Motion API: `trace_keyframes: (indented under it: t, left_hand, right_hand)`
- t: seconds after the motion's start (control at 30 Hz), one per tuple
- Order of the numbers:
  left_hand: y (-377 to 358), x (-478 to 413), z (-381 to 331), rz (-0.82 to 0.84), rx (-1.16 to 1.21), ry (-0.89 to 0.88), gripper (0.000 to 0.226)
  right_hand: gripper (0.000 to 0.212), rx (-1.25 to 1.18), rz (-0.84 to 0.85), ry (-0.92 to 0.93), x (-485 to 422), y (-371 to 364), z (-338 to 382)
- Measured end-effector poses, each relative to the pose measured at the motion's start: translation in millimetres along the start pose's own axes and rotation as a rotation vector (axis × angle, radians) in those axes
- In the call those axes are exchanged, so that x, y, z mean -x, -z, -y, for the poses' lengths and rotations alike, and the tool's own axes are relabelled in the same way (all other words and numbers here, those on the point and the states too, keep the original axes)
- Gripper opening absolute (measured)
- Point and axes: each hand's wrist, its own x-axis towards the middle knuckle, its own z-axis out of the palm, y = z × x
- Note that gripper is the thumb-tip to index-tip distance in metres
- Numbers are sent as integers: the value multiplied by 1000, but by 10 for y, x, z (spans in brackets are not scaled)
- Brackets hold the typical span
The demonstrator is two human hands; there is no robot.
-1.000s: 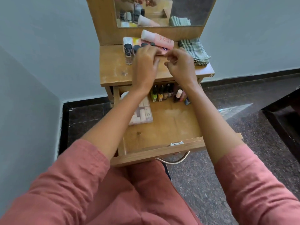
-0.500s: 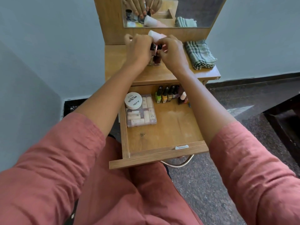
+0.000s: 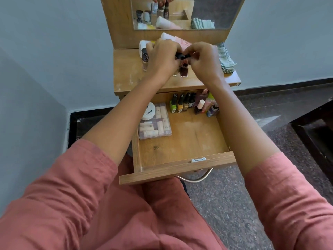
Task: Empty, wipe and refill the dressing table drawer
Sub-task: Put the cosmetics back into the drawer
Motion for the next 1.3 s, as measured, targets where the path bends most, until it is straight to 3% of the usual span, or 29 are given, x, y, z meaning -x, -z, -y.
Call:
trace_keyframes:
  t: [0.3, 0.53, 0.83, 1.3]
  left_hand:
    - [-112, 377, -165, 65, 235, -40, 21]
    - [-433, 623, -188, 159, 270, 22, 16]
    - [-870, 742, -109, 264, 207, 66, 27]
    - [-1146, 772, -32, 278, 152, 46, 24]
  right_hand:
    - [20, -63, 37, -31, 463, 217, -119]
    - [20, -20, 128, -100, 717, 99, -355]
    - [23, 131, 190, -126, 814, -102, -641]
    - [29, 340, 148, -54, 839, -371, -874]
